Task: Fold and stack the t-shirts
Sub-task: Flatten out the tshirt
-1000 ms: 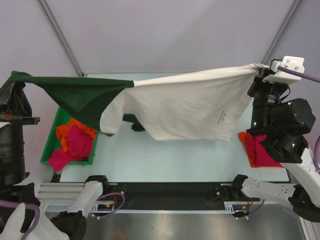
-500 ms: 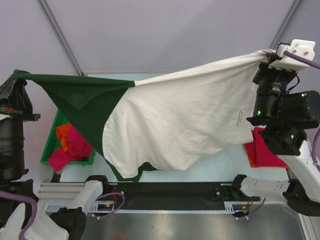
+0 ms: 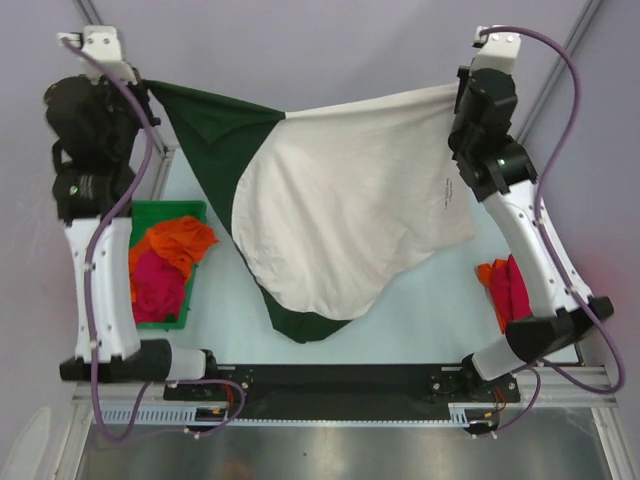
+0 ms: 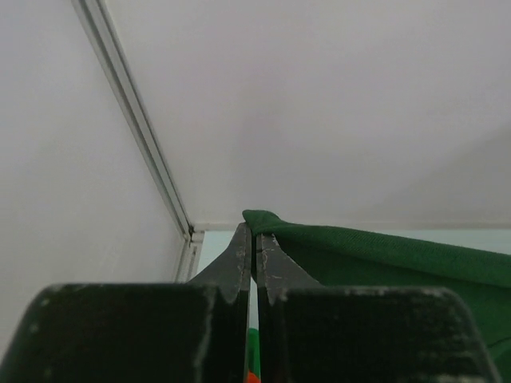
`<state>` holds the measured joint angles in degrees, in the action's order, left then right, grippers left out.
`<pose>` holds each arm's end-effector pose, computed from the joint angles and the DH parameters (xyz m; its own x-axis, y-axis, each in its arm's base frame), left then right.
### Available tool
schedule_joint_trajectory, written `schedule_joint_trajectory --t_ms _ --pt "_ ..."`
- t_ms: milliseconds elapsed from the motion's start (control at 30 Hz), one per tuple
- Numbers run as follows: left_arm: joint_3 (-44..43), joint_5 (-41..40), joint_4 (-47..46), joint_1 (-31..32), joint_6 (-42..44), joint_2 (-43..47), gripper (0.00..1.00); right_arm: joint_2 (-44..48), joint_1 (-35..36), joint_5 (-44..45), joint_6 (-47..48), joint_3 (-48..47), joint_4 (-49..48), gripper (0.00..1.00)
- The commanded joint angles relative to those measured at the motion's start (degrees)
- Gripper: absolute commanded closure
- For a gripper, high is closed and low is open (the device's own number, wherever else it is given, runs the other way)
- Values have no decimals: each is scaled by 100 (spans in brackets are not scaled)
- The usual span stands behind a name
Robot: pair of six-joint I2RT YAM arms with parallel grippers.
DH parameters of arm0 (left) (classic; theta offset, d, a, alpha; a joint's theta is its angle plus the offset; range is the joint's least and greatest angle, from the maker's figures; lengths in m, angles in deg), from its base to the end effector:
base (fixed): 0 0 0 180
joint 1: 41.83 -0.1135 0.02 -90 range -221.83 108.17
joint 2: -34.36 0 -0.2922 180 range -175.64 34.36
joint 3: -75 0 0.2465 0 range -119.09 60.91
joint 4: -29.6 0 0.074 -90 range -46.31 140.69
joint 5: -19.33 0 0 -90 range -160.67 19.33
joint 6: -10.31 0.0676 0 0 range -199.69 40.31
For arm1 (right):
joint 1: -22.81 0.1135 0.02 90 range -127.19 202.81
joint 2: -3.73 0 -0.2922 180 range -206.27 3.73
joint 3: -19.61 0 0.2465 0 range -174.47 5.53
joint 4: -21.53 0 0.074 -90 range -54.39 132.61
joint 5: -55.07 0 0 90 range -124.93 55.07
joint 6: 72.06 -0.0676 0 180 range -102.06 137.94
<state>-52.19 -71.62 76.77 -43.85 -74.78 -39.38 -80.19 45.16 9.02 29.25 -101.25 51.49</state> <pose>0.2255 0.0091 0.6075 0.1045 0.0893 -0.9905 -0.0609 0.9947 0.0833 0.3025 0.0737 0.5671 0.0389 -0.1366 -0.9899 0.3784 0.9189 -0.1120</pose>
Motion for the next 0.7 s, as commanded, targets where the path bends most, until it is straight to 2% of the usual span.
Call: schedule_joint_trajectory --t_ms 0,100,200,233,300,333,367,400,433,533,667 --pt "-387 -309 -688 -79 -34 -718 100 -668 -389 -342 -621 -684 118 100" --pt "-1001 -379 -803 -70 72 -1308 100 -1318 -599 -500 -630 -1089 39 100" --pt "-2467 -485 -593 -70 142 -2441 100 -2046 -731 -763 -613 -1870 -67 100" --pt "-3463 -511 -514 -79 194 -3079 100 -2206 -758 -843 -621 -2282 -67 100" --pt "-4243 -643 -661 -79 212 -3488 100 -2583 -793 -1070 -604 -2688 -225 100" --pt "-4273 -643 -1132 -70 178 -3438 100 -2655 -759 -1159 -569 -3021 -295 100" --pt "-4038 -678 -1485 -44 169 -3272 100 -2708 -732 -1247 -560 -3146 -453 100" --pt "-3453 -722 -1872 -18 151 -3061 100 -2735 -706 -1352 -447 -3243 -550 100" --pt "-3386 -714 -2345 -18 73 -2937 100 -2709 -592 -1379 -332 -3305 -681 100" --pt "-3877 -714 -2578 0 54 -2980 100 -2569 -407 -1388 36 -3340 -1156 100" --pt "-3746 -880 -2798 -9 133 -2962 100 -2436 -415 -1257 11 -3105 -1157 100"
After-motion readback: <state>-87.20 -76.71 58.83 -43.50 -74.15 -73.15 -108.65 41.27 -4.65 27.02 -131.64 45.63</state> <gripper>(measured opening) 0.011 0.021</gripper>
